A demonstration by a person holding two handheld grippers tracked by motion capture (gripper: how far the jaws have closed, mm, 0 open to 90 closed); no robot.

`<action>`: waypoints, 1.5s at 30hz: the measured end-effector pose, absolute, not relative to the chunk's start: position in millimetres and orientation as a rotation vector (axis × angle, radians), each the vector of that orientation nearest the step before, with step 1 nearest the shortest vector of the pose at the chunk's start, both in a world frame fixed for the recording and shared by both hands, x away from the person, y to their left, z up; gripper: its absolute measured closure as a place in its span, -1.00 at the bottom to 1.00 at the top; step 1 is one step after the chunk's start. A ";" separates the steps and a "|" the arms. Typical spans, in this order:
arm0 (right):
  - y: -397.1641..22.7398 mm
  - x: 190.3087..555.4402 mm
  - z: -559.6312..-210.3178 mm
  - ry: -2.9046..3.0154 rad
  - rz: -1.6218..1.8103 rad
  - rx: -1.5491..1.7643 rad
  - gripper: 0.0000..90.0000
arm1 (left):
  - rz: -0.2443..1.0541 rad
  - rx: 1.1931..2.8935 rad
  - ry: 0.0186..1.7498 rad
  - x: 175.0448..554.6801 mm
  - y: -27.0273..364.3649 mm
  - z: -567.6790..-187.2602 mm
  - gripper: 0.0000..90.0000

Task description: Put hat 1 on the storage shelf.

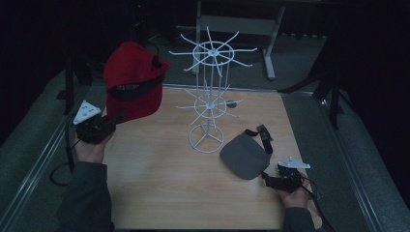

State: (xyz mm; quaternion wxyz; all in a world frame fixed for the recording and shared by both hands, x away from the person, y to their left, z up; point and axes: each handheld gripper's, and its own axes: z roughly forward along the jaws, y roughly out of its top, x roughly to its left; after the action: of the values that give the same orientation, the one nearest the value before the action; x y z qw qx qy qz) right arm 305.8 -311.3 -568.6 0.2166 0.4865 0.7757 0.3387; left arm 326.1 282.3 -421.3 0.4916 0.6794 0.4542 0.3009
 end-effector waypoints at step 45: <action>-311.3 305.9 -568.6 2.149 0.939 1.346 -0.54 | 0.788 1.598 1.020 330.5 270.1 -375.1 0.91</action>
State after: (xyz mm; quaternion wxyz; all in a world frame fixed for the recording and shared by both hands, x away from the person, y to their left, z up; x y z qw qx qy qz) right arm 305.9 -311.3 -568.6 0.2172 0.4860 0.7757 0.3391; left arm 330.5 270.1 -375.1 0.5178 0.6659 0.4250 0.3283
